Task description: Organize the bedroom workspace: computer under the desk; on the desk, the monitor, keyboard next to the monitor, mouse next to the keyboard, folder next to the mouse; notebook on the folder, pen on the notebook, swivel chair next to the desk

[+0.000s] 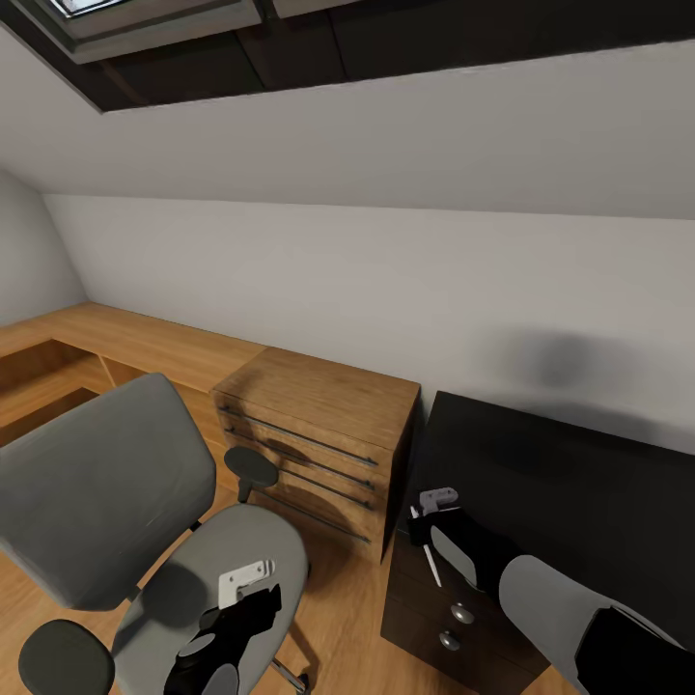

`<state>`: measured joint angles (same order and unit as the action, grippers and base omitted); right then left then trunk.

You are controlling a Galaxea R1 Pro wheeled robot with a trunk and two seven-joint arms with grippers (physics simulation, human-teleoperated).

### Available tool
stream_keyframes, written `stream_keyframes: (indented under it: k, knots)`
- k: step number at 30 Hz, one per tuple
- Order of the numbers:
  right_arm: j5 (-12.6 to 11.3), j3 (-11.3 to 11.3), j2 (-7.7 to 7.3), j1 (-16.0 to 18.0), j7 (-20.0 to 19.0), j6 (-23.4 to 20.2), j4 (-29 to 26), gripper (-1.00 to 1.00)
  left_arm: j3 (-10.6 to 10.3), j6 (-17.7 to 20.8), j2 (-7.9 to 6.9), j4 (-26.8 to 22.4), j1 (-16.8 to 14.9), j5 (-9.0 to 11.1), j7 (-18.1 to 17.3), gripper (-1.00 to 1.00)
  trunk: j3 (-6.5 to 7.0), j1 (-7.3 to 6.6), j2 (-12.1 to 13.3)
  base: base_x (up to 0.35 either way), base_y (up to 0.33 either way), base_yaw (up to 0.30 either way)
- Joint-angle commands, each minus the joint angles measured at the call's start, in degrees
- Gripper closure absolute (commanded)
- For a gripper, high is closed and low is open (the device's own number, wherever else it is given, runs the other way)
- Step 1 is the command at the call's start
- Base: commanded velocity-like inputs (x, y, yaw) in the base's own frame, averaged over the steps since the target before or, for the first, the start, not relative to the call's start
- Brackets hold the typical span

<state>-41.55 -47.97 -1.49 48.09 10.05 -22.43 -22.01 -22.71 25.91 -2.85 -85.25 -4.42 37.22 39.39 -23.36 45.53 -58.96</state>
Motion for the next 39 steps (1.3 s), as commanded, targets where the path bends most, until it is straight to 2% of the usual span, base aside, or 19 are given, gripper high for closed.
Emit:
stream_keyframes:
  k: [1,32,39]
  knots:
    - [-0.9,-0.55,-0.1,0.02,0.5,-0.48,2.88,1.0,-0.14,0.11,-0.05,-0.09,-0.06,0.4,0.51,-1.0,-0.08,0.01,-0.04,0.0,0.0,0.0]
    - [-0.9,-0.55,-0.43,0.03,0.5,-0.51,2.77,1.0,-0.08,0.15,-0.13,-0.09,-0.06,0.42,0.45,-1.0,-0.08,0.01,-0.04,0.0,0.0,0.0]
    - [-0.92,-0.51,-0.63,0.02,0.5,-0.51,2.71,1.0,-0.13,0.19,-0.14,-0.06,-0.06,0.4,0.36,-1.0,1.18,-1.53,2.77,0.0,0.0,0.0]
